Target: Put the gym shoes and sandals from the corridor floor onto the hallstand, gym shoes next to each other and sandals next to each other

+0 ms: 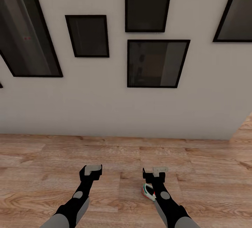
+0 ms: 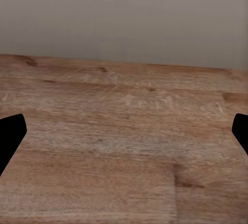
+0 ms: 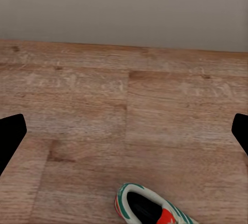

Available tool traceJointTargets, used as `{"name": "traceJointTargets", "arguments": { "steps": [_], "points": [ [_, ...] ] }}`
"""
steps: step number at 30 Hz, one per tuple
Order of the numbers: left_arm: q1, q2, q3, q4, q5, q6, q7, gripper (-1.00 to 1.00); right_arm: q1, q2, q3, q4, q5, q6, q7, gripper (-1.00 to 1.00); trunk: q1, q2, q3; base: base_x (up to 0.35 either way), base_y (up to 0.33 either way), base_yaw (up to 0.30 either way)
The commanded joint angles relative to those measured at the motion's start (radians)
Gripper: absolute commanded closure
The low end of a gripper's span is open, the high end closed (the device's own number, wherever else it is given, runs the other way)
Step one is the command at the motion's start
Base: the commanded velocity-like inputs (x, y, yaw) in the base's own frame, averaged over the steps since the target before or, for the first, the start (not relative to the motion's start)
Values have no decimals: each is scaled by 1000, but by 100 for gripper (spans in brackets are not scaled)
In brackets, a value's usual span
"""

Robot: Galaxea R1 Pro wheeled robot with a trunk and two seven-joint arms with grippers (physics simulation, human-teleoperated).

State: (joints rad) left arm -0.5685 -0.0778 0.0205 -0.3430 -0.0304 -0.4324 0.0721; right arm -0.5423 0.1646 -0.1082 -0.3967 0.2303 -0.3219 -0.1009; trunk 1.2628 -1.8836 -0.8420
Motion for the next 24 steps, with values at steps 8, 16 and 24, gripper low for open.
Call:
{"name": "traceJointTargets", "arguments": {
  "steps": [8, 16, 24],
  "points": [
    [-1, 0, 2, 1, -3, -4, 3, -100, -1, 1, -7, 1, 11, -3, -2, -100, 0, 0, -1, 0, 120, 0],
    [-1, 0, 2, 1, -3, -5, 3, -100, -1, 1, -7, 1, 11, -3, -2, -100, 0, 0, -1, 0, 150, 0],
    [-1, 0, 2, 1, -3, -5, 3, -100, -1, 1, -7, 1, 11, -3, -2, -100, 0, 0, -1, 0, 36, 0]
  ]
}}
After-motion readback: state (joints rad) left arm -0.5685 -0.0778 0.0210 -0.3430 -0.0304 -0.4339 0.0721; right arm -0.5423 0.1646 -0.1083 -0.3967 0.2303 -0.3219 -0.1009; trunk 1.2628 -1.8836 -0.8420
